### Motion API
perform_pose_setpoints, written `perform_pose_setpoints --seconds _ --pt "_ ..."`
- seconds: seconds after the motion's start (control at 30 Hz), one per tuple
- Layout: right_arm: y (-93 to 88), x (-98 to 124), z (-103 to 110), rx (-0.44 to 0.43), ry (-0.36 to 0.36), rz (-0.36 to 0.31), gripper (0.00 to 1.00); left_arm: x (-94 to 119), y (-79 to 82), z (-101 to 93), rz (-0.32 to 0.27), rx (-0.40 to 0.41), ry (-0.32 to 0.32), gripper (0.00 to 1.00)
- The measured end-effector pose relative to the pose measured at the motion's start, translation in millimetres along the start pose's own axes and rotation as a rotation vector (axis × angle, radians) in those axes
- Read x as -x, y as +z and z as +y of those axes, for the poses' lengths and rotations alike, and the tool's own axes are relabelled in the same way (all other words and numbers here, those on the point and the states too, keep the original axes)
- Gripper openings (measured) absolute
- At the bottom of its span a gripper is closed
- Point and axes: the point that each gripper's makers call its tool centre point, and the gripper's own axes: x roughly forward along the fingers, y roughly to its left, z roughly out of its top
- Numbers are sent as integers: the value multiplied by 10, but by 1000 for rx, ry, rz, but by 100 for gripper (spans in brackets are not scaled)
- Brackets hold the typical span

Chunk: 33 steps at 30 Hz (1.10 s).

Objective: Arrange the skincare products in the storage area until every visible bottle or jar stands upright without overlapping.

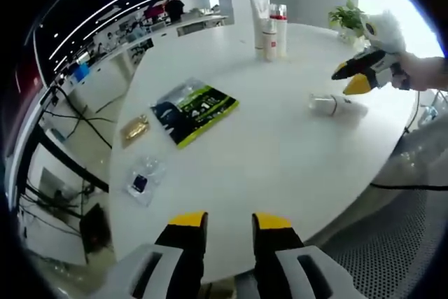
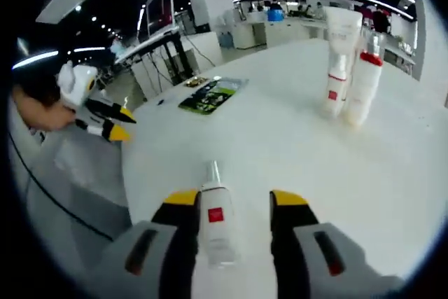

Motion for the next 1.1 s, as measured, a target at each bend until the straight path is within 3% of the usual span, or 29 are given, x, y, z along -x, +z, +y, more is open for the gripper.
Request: perform_pose_setpoints --seconds 0.1,0.23,0.4,0.57,0.6,0.73,0.9,0.93,1.0,1.1 --pt "-47 -14 21 19 -11 18 40 14 25 -15 -11 -9 0 27" --pt "-176 -64 32 60 -15 90 40 7 10 -13 2 -27 6 27" --pt "-307 -138 96 216 -18 174 36 15 27 -23 -3 -28 6 28" --pt "-374 -187 109 204 -26 194 32 21 88 -44 -24 -8 -6 30" --pt "-330 -195 123 178 -22 159 31 29 114 -48 -35 16 -14 30" --pt "-348 -171 99 173 -39 163 26 100 224 -1 -71 55 -13 31" --pt "-327 -150 88 136 -47 131 22 293 679 97 -210 158 -15 31" --pt "-326 -149 84 118 -48 129 22 370 864 81 -266 203 -33 32" --pt "-311 -131 99 30 -42 113 22 460 1083 16 -342 278 -69 33" --pt "-222 -100 115 -30 -28 57 21 514 1261 -213 -417 411 -172 37"
